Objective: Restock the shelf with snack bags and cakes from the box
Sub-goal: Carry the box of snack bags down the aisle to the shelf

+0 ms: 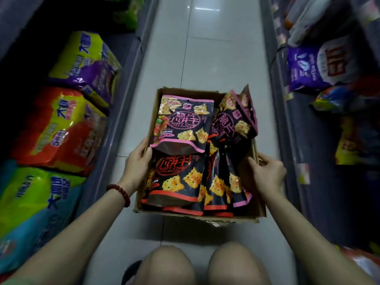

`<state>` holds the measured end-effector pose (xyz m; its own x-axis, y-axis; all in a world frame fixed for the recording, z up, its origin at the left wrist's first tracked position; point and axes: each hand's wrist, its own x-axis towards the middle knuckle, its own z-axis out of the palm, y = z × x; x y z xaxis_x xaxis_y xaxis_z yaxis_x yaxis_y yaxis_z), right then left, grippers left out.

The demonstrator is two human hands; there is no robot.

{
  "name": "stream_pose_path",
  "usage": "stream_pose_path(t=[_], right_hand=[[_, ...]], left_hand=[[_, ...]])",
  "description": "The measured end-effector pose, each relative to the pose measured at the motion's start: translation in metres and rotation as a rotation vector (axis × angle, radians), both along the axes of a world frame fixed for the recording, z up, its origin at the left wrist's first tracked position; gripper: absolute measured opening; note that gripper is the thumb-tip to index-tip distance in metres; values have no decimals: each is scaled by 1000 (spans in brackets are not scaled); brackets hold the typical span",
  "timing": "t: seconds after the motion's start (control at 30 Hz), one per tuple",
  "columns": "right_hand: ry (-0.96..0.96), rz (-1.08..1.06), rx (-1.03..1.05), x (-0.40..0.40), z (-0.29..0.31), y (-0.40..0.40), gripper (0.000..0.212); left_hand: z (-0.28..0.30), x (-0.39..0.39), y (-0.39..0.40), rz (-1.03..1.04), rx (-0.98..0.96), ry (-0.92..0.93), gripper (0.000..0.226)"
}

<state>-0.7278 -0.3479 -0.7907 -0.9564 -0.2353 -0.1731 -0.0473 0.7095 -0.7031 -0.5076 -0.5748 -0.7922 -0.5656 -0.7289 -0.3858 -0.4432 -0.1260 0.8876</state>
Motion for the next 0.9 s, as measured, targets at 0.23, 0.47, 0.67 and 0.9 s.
stream_pose_path(t=[0.23,0.47,0.67,0.9], right_hand=[[-16,-9,10,15,-99,2,30],[12,-45,-70,25,-123,6,28],[45,13,-65,24,-121,5,29],[225,-68,-416,19,-87,-4,17]], left_hand=[[-98,18,5,53,24,-4,33],[-130,27,7,67,33,46,38],[-129,24,9,80,-61,36,33],[-98,0,-13,203,-325,19,27]])
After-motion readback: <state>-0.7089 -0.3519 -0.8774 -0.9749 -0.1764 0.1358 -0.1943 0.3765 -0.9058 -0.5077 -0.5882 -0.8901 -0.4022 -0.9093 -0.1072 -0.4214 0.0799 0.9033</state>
